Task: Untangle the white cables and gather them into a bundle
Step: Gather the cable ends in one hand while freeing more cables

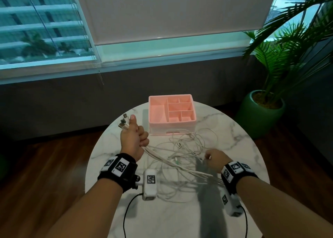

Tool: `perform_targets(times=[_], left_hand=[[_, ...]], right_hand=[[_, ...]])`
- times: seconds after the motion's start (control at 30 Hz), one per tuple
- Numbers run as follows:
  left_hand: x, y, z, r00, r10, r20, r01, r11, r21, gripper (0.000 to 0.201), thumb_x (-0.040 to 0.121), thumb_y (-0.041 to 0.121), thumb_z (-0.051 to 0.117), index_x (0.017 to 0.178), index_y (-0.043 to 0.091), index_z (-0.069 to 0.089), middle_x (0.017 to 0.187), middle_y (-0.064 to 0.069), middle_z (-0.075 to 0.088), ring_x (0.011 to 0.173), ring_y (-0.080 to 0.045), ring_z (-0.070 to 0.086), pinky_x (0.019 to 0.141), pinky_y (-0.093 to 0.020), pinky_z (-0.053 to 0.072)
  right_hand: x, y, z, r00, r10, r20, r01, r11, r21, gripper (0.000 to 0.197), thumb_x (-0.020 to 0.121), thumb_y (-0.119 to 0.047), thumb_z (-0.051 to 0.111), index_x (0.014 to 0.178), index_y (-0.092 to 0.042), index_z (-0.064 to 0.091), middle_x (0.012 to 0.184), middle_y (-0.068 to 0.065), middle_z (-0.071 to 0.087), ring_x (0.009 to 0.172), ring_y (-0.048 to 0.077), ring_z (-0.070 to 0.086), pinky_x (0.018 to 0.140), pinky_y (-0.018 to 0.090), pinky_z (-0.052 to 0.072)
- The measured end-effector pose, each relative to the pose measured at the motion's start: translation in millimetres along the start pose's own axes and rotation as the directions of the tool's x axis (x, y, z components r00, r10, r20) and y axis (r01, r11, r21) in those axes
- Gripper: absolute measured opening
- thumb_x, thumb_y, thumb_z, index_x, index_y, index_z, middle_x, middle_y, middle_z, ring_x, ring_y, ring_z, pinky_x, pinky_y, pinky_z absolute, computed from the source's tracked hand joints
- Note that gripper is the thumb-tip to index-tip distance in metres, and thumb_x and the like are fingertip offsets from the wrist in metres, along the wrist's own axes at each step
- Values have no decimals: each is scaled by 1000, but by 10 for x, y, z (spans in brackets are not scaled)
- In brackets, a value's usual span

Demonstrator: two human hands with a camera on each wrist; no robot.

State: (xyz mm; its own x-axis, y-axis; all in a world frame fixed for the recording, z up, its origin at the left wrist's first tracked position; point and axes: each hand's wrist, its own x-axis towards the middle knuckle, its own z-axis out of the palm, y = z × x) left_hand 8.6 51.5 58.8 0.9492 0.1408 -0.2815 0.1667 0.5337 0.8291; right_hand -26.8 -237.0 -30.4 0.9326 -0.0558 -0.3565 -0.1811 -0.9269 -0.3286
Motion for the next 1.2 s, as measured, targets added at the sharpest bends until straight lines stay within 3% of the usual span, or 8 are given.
perform_targets(times=[0.1, 0.2, 0.33, 0.5, 0.63, 0.77, 1.0, 1.2], left_hand=[[-26, -24, -52, 1000, 16, 10, -17, 992, 121, 49, 104, 45, 50, 65, 24, 28, 55, 5, 22, 43, -8, 16, 40, -19, 14], [-40, -79, -65, 1000, 28, 8, -29, 983, 179, 52, 104, 46, 51, 63, 25, 26, 55, 5, 21, 43, -9, 16, 40, -18, 15], [-19, -99, -35, 999, 49, -6, -48, 983, 179, 52, 103, 46, 52, 63, 24, 27, 54, 4, 23, 42, -9, 18, 40, -17, 16], [-9, -94, 24, 997, 73, 7, -73, 976, 204, 53, 103, 46, 53, 62, 23, 28, 53, 5, 23, 40, -10, 19, 40, -18, 17], [-18, -106, 31, 997, 75, 20, -78, 963, 259, 51, 102, 44, 55, 63, 21, 32, 53, 4, 26, 41, -10, 20, 41, -20, 17], [-58, -139, 83, 995, 68, 74, -88, 943, 320, 47, 101, 40, 59, 65, 19, 38, 52, 5, 29, 40, -10, 23, 41, -19, 20], [-99, -197, 176, 976, -2, 217, -91, 904, 418, 38, 95, 39, 68, 82, 4, 61, 53, 1, 27, 42, -12, 22, 43, -20, 18], [-111, -194, 212, 962, -58, 265, -53, 918, 393, 23, 91, 21, 74, 89, 6, 58, 59, 1, 26, 44, -10, 21, 44, -21, 16]], right_hand=[[36, -24, -243, 982, 61, -177, -23, 977, 211, 13, 97, -22, 58, 85, -18, 64, 89, 7, 68, 81, 25, 63, 76, 32, 51], [61, -274, -729, 954, 30, -299, 107, 896, 431, 26, 96, -36, 62, 82, -14, 68, 70, 2, 66, 64, 22, 65, 69, 35, 54], [-95, -772, -1428, 916, -33, -400, 303, 712, 634, 28, 90, -42, 69, 101, -17, 71, 87, 3, 70, 64, 21, 70, 62, 33, 60], [-295, -1252, -1842, 897, -110, -429, 418, 531, 737, 40, 91, -46, 66, 98, -7, 70, 93, 19, 71, 76, 33, 74, 72, 42, 63], [-211, -1285, -1574, 914, -254, -318, 393, 755, 525, 13, 93, -25, 66, 91, -15, 74, 90, 6, 73, 86, 23, 71, 86, 43, 59], [-192, -1316, -1145, 943, -286, -171, 333, 848, 413, 24, 89, -4, 56, 85, -20, 73, 87, -9, 66, 82, 16, 67, 79, 31, 55], [-144, -1452, -705, 910, -354, -215, 412, 820, 397, 27, 87, -4, 59, 111, -16, 65, 105, 1, 65, 91, 13, 62, 78, 24, 51], [100, -1456, -393, 895, -407, -183, 444, 851, 281, 24, 74, -24, 57, 97, -30, 60, 100, 7, 60, 84, 22, 65, 81, 43, 57]])
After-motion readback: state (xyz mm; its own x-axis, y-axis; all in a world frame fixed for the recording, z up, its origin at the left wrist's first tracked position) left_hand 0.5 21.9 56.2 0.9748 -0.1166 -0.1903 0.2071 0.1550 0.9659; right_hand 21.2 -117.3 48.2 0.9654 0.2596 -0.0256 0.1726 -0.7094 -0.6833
